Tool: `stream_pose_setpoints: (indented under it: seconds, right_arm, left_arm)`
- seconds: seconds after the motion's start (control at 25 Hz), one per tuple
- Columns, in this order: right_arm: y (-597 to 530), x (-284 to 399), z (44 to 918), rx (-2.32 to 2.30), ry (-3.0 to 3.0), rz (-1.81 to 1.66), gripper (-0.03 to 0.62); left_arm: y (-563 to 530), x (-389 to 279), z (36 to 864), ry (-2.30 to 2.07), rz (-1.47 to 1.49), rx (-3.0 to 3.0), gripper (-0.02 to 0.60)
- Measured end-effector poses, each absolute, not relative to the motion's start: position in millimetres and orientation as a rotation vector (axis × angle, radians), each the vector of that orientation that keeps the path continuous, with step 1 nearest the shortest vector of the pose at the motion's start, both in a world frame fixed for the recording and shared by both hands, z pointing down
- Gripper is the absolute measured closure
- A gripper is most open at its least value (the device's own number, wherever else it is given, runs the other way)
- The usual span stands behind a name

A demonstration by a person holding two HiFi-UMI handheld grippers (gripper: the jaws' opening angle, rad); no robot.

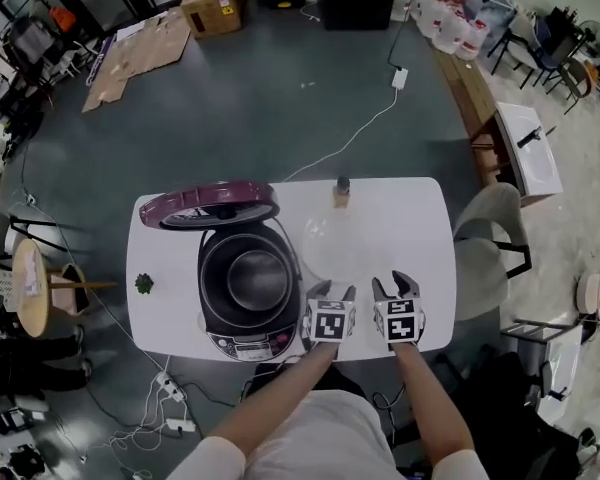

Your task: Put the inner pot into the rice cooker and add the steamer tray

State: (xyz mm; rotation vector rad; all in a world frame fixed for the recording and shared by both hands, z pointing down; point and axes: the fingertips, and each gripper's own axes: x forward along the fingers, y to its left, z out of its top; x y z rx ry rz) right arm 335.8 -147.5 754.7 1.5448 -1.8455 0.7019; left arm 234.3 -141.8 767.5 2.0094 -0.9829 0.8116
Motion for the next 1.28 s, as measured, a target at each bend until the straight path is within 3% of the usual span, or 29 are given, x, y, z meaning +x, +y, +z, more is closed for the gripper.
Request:
stream_pose_setpoints:
  seconds: [0.24,0.8,1.28]
  right_arm:
    - [-162.1,341.5,793.6,1.478,-1.842,0.729,0.39]
    - [-201.6,345.8,880.1,1.42,-1.807,0.866,0.39]
    - [-219.7,330.8,920.7,1.408,-1.722,0.935,0.417]
  left_arm:
    - [-147.1,231.2,816.7,-1.059,0.798,1.851,0.308]
    - [-167.7,210.3,890.6,-1.211,0.645,1.535,0.296]
    - [-186.7,199.1,927.1,-1.229,0.693,1.51,0.333]
